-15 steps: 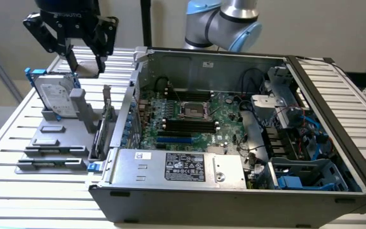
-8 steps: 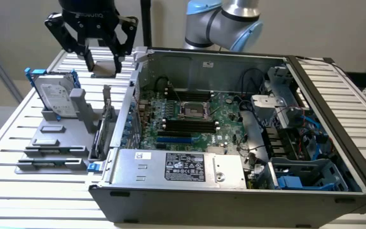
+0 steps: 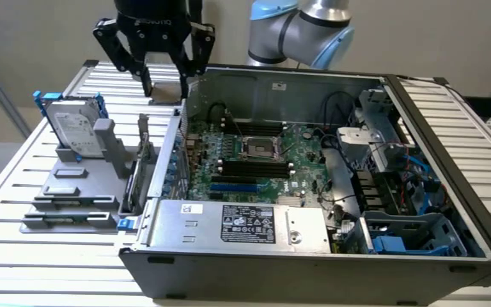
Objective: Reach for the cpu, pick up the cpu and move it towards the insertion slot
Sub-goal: 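Pick up the cpu and move it towards the insertion slot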
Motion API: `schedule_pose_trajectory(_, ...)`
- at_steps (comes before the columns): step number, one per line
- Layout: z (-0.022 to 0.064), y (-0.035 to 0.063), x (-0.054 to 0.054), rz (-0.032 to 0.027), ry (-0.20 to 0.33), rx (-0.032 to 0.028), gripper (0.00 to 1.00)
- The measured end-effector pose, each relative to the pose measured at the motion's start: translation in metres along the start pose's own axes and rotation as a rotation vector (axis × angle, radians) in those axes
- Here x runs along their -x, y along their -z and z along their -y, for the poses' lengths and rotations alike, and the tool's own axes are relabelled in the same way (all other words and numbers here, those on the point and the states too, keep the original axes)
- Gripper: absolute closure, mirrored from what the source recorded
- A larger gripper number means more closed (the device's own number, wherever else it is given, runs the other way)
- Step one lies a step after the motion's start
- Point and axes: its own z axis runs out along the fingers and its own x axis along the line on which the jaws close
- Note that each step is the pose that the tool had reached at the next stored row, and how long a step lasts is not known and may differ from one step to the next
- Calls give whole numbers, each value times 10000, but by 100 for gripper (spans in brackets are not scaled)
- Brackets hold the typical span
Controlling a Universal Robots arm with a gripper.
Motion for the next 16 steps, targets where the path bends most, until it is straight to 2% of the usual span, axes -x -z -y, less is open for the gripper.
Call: schedule_pose_trajectory(16,18,10,728,0,0,8,45)
